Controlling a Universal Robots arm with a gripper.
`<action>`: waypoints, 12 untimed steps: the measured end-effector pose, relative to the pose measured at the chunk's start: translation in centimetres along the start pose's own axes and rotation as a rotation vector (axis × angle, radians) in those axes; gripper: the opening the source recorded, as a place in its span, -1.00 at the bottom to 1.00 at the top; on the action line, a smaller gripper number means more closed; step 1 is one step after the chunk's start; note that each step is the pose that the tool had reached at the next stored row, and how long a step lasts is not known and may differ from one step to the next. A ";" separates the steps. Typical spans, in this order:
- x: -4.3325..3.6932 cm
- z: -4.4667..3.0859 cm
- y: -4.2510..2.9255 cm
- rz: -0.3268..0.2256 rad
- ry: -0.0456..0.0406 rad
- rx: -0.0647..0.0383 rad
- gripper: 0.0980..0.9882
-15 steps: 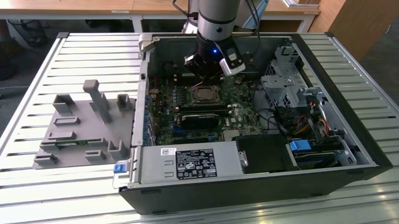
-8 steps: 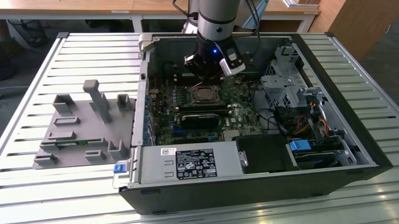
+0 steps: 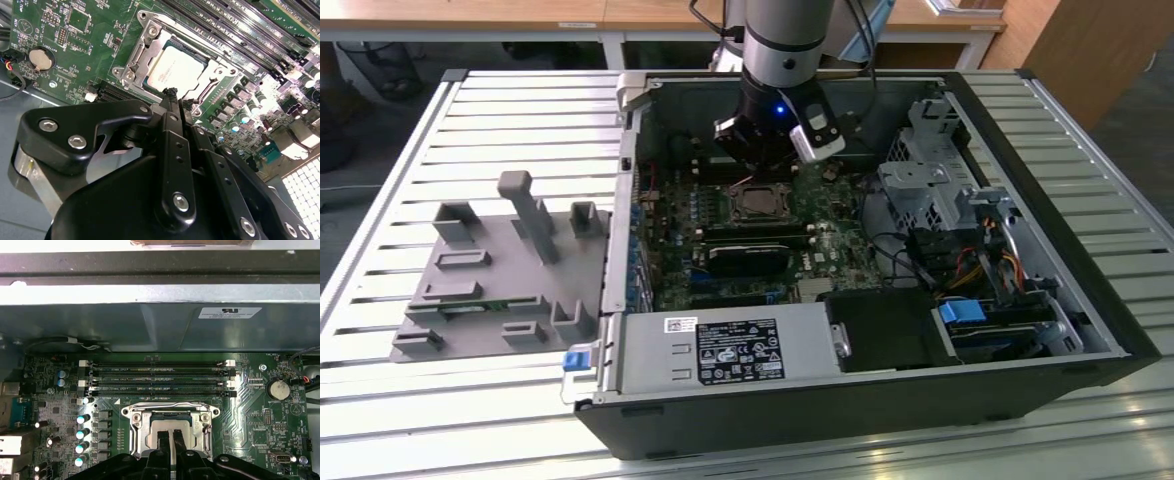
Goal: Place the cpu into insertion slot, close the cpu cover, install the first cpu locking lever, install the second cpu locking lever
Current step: 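Install the first cpu locking lever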
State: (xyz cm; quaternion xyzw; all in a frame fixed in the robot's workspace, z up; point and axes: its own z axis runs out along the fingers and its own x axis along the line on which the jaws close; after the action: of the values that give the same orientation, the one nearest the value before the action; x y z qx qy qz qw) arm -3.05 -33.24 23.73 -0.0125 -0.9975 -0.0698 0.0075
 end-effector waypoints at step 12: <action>0.00 -0.01 -0.03 0.000 0.0000 0.000 -0.98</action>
State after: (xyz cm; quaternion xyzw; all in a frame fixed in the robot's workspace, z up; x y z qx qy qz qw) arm -3.05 -33.26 23.73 -0.0125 -0.9975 -0.0698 0.0075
